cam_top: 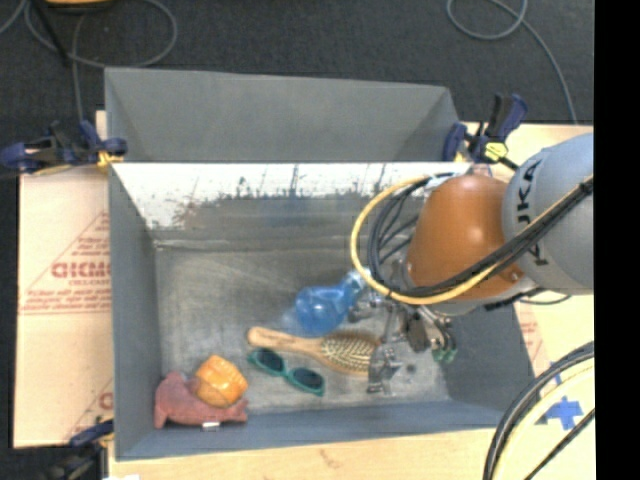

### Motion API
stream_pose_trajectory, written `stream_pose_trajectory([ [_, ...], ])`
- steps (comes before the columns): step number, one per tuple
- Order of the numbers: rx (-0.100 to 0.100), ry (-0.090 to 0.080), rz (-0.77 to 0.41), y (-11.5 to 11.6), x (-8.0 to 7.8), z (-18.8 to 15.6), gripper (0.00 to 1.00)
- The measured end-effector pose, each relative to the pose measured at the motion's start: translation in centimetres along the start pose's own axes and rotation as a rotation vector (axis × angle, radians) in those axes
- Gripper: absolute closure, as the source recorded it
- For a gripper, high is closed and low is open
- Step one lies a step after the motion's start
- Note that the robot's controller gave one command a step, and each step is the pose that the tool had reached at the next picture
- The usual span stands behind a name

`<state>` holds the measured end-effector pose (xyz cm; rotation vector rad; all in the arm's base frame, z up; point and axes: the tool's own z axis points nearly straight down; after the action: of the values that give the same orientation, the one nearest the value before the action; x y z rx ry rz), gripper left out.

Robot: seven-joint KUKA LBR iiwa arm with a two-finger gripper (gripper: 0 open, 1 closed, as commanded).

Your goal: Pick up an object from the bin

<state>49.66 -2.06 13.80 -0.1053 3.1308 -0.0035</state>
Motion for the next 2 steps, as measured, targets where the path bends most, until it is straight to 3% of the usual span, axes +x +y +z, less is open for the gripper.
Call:
stream_pose_trajectory([
  [1,-0.002,-0.017,0.048,1.19,-3.45,6.18,1.00],
  [2,-0.002,-0.017,0.048,1.19,-3.45,6.19,1.00],
])
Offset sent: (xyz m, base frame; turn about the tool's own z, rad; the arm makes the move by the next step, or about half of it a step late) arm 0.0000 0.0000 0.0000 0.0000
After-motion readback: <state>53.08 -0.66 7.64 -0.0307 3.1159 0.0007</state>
